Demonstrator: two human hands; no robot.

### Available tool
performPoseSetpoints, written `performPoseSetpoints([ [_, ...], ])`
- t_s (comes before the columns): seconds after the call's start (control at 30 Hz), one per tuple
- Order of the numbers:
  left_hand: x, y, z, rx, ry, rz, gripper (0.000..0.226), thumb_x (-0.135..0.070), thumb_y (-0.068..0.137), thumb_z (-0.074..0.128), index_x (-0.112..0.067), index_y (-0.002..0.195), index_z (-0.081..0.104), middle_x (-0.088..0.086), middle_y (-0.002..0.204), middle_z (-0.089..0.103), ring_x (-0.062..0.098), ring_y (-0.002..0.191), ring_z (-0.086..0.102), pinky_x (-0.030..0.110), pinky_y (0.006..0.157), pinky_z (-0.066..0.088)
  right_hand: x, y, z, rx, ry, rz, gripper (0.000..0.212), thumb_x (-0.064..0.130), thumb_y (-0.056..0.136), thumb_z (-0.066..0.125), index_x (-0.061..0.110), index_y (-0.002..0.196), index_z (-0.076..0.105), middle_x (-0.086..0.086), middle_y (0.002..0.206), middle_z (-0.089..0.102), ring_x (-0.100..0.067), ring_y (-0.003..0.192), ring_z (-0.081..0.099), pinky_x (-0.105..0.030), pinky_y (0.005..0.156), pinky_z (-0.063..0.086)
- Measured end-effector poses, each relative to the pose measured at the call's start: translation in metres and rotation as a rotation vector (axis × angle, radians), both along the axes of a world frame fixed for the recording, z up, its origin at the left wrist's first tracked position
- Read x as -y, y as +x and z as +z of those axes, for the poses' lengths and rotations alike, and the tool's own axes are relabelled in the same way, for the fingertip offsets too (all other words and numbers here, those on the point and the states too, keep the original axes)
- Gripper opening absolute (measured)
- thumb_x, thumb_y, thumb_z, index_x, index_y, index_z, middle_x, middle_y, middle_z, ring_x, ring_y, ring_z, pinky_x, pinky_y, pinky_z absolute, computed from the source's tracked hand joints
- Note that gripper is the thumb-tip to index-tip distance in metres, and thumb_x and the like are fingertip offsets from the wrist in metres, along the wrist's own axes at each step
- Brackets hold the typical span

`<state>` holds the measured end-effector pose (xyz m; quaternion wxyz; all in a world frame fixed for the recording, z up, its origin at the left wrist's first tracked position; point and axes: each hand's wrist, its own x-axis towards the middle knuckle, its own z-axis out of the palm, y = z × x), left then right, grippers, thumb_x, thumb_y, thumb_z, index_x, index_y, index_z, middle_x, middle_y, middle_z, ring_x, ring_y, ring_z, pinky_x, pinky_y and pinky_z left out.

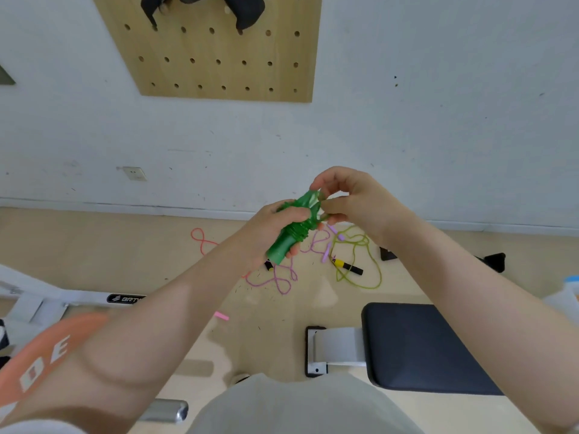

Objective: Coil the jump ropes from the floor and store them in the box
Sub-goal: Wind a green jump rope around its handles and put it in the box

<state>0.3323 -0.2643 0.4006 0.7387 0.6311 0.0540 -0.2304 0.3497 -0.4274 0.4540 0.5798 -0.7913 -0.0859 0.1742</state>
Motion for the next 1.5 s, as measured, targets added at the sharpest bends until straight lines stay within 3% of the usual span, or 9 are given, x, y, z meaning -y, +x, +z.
performPoseSetpoints([
  [0.1, 0.01, 0.001, 0.004, 0.013, -0.034, 0.018, 0.024, -0.02, 0.089, 0.051, -0.006, 0.109, 0.052, 0.006, 0.08, 0.071, 0.014, 0.038, 0.045, 0.018, 0.039, 0.036, 0.016, 0.002, 0.0, 0.005, -0.013, -0.011, 0.034, -0.015, 0.083, 0.048, 0.016, 0.09, 0.061, 0.0, 0.09, 0.057, -0.016, 0.063, 0.058, -0.015, 0.057, 0.053],
  [0.3, 0.03, -0.003, 0.006, 0.098, 0.214, -0.053, 0.031, -0.026, 0.076, 0.065, -0.004, 0.096, 0.058, 0.031, 0.098, 0.064, 0.022, 0.043, 0.05, 0.026, 0.047, 0.043, 0.038, 0.005, -0.004, 0.016, -0.163, -0.02, 0.025, -0.012, 0.08, 0.056, 0.013, 0.078, 0.059, -0.001, 0.073, 0.062, -0.011, 0.051, 0.061, -0.017, 0.057, 0.055],
  [0.47, 0.045, -0.007, 0.005, 0.177, 0.383, -0.059, 0.019, -0.025, 0.078, 0.07, -0.011, 0.085, 0.06, 0.025, 0.086, 0.066, 0.024, 0.046, 0.052, 0.035, 0.052, 0.043, 0.048, -0.003, -0.008, 0.059, -0.333, -0.045, 0.014, -0.004, 0.081, 0.057, 0.007, 0.089, 0.061, 0.0, 0.083, 0.065, -0.001, 0.043, 0.062, -0.018, 0.058, 0.054],
  [0.63, 0.058, -0.015, 0.004, 0.216, 0.456, -0.087, 0.017, -0.024, 0.079, 0.07, -0.011, 0.086, 0.061, 0.006, 0.066, 0.06, 0.024, 0.048, 0.054, 0.038, 0.053, 0.045, 0.058, -0.011, -0.01, 0.09, -0.368, 0.037, 0.025, 0.0, 0.081, 0.063, 0.012, 0.103, 0.062, 0.003, 0.103, 0.062, -0.009, 0.057, 0.067, -0.021, 0.062, 0.056],
  [0.83, 0.067, -0.019, 0.006, 0.265, 0.563, -0.071, 0.017, -0.024, 0.079, 0.07, -0.012, 0.087, 0.061, -0.005, 0.058, 0.058, 0.021, 0.051, 0.056, 0.031, 0.051, 0.046, 0.065, -0.017, -0.016, 0.182, -0.306, -0.008, 0.019, 0.0, 0.076, 0.066, 0.015, 0.087, 0.062, 0.005, 0.086, 0.061, 0.0, 0.047, 0.059, -0.009, 0.051, 0.046],
  [0.97, 0.071, -0.024, 0.007, 0.347, 0.659, -0.11, 0.022, -0.026, 0.079, 0.07, -0.013, 0.092, 0.059, -0.002, 0.063, 0.055, 0.015, 0.047, 0.056, 0.028, 0.049, 0.045, 0.066, -0.023, -0.018, 0.226, -0.353, 0.029, 0.022, 0.002, 0.076, 0.06, 0.023, 0.081, 0.059, 0.006, 0.09, 0.062, -0.01, 0.066, 0.057, -0.017, 0.061, 0.044],
  [1.23, 0.089, -0.037, 0.001, 0.512, 0.938, -0.014, 0.028, -0.038, 0.08, 0.068, -0.022, 0.092, 0.049, -0.008, 0.067, 0.054, 0.014, 0.062, 0.054, 0.029, 0.058, 0.041, 0.072, -0.035, -0.027, 0.194, -0.202, -0.137, 0.015, 0.012, 0.081, 0.062, 0.025, 0.08, 0.055, 0.006, 0.091, 0.06, -0.015, 0.071, 0.062, -0.034, 0.063, 0.053],
  [1.37, 0.096, -0.037, 0.002, 0.45, 0.799, 0.085, 0.027, -0.038, 0.08, 0.068, -0.021, 0.093, 0.052, -0.006, 0.074, 0.06, 0.016, 0.063, 0.06, 0.033, 0.059, 0.048, 0.075, -0.037, -0.03, 0.169, -0.081, -0.251, 0.027, 0.008, 0.081, 0.064, 0.03, 0.083, 0.05, 0.011, 0.086, 0.057, -0.015, 0.074, 0.064, -0.035, 0.071, 0.054],
  [1.5, 0.1, -0.039, 0.001, 0.397, 0.696, 0.09, 0.026, -0.036, 0.081, 0.068, -0.021, 0.095, 0.052, -0.005, 0.082, 0.062, 0.012, 0.055, 0.062, 0.017, 0.044, 0.044, 0.079, -0.042, -0.033, 0.112, -0.013, -0.287, 0.026, 0.008, 0.079, 0.065, 0.03, 0.081, 0.052, 0.008, 0.088, 0.061, -0.017, 0.08, 0.064, -0.05, 0.066, 0.056],
])
